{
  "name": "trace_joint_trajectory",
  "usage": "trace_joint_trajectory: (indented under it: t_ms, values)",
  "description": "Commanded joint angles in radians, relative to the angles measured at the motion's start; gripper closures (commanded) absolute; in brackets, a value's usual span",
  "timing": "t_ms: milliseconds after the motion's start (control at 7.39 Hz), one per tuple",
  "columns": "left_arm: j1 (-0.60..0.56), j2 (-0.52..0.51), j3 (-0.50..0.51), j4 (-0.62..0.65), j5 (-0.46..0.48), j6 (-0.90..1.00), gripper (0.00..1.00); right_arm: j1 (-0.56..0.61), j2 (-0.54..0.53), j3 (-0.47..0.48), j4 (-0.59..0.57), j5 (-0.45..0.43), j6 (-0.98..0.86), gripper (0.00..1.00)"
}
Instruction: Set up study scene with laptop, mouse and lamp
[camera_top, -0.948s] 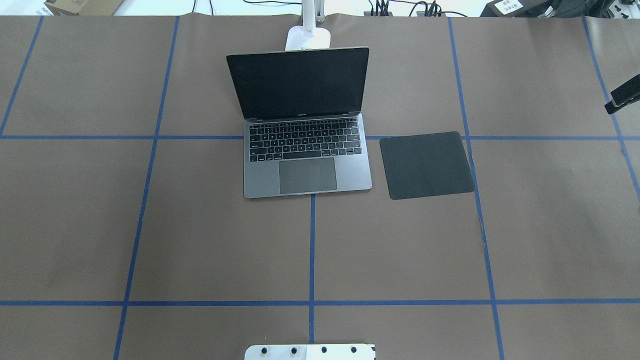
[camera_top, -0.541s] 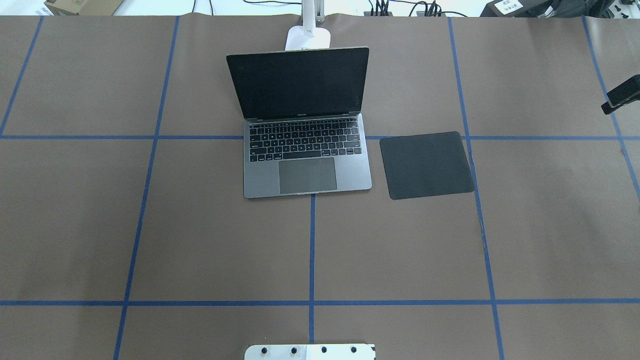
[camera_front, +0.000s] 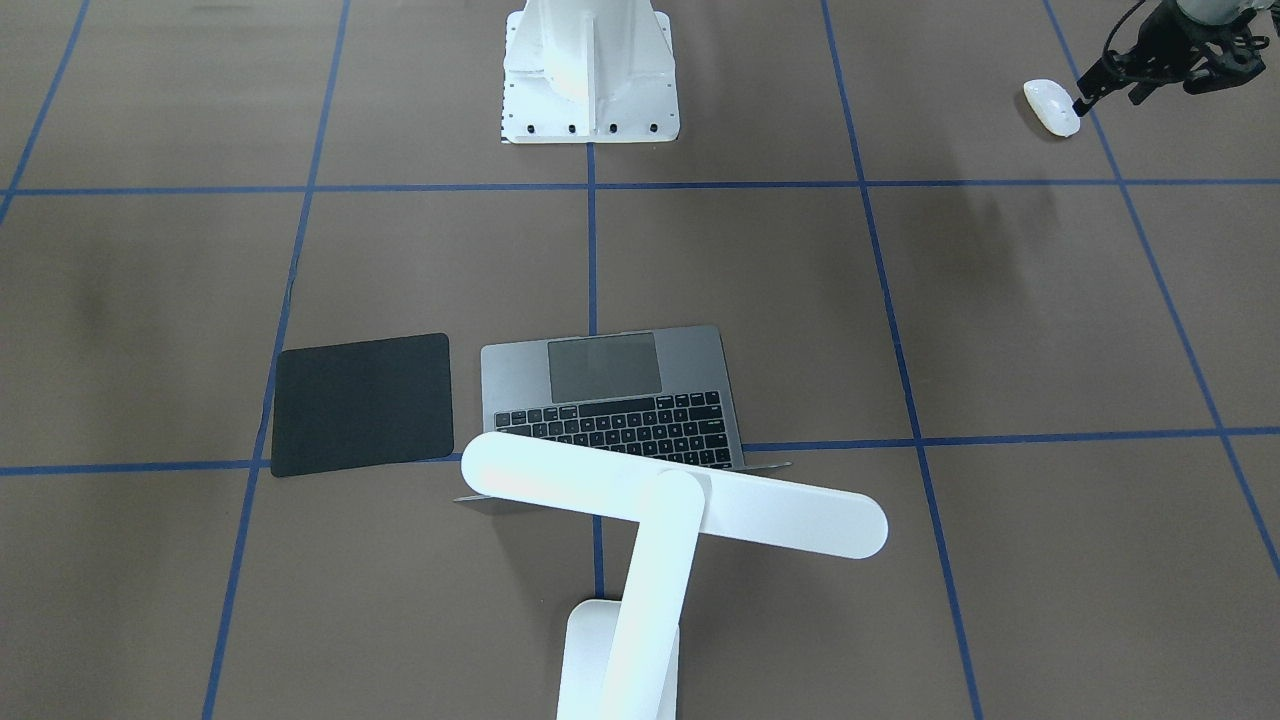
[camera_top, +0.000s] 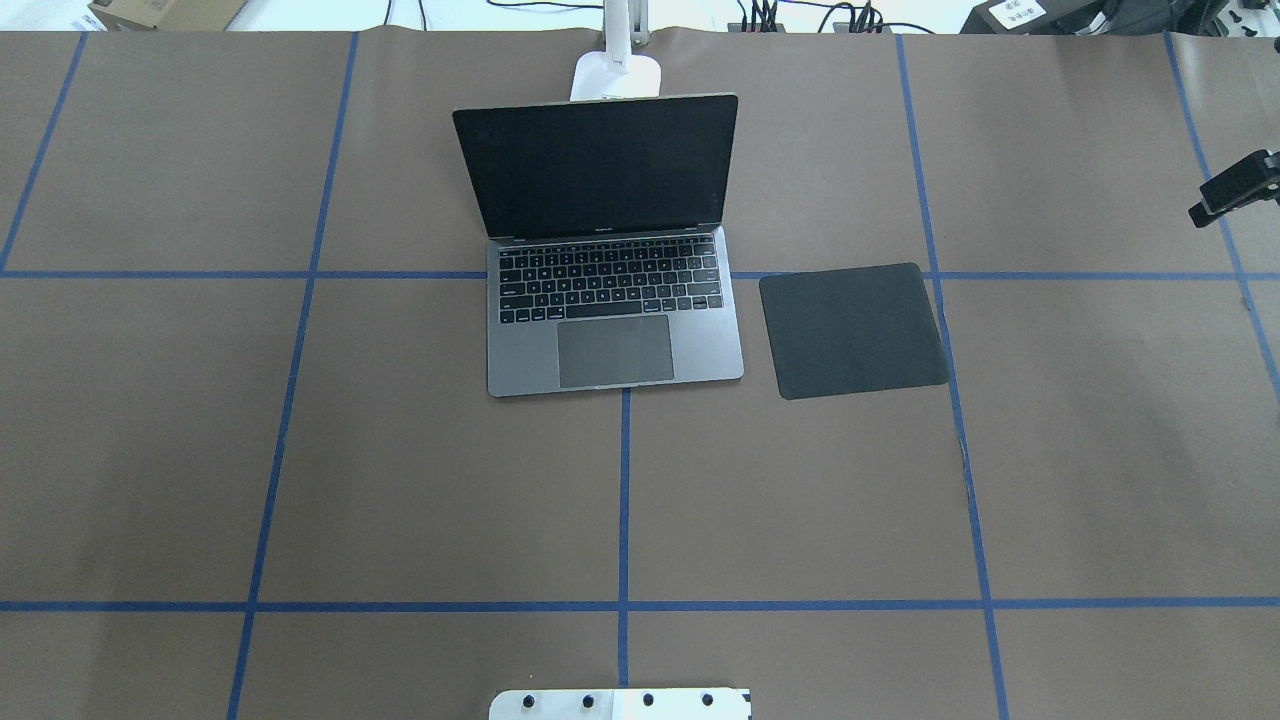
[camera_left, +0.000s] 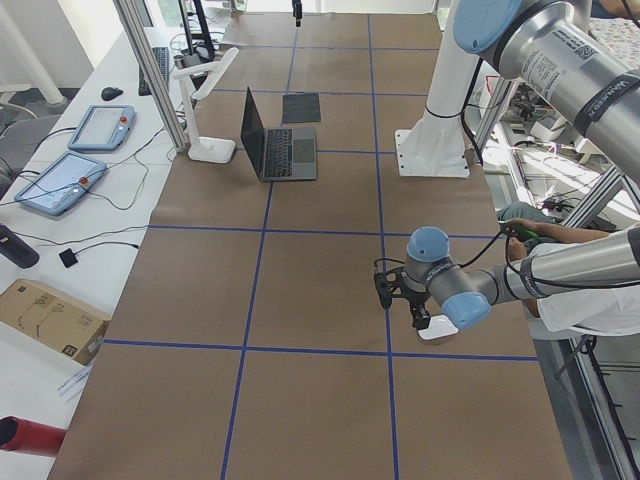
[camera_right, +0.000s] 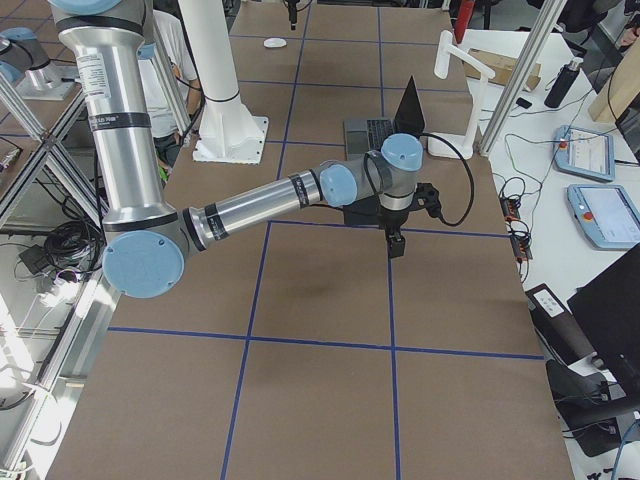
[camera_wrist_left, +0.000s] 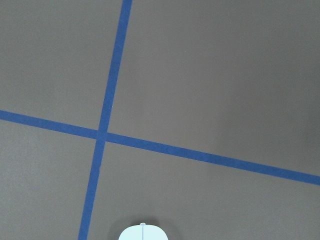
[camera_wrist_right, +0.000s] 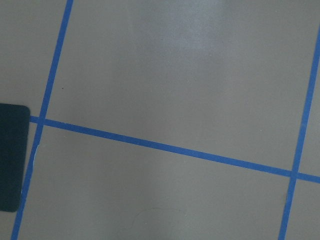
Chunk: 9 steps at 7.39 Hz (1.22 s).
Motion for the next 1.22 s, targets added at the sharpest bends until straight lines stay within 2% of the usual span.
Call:
trace_joint_trajectory:
  t_ms: [0, 135, 271, 1083]
  values:
    - [0.160, -0.028, 0.030, -0.045, 0.114, -0.140, 0.00, -0.022, 0.008, 0.002, 0.005, -0.021, 0.018, 0.01]
    - [0.220, -0.028, 0.076, -0.086, 0.170, -0.161, 0.00, -0.036, 0.010, 0.002, 0.005, -0.038, 0.030, 0.01]
    - [0.256, -0.028, 0.093, -0.124, 0.182, -0.214, 0.00, -0.039, 0.010, 0.002, 0.005, -0.041, 0.031, 0.01]
    - [0.370, -0.017, 0.104, -0.149, 0.188, -0.426, 0.00, -0.044, 0.013, 0.005, 0.005, -0.040, 0.037, 0.01]
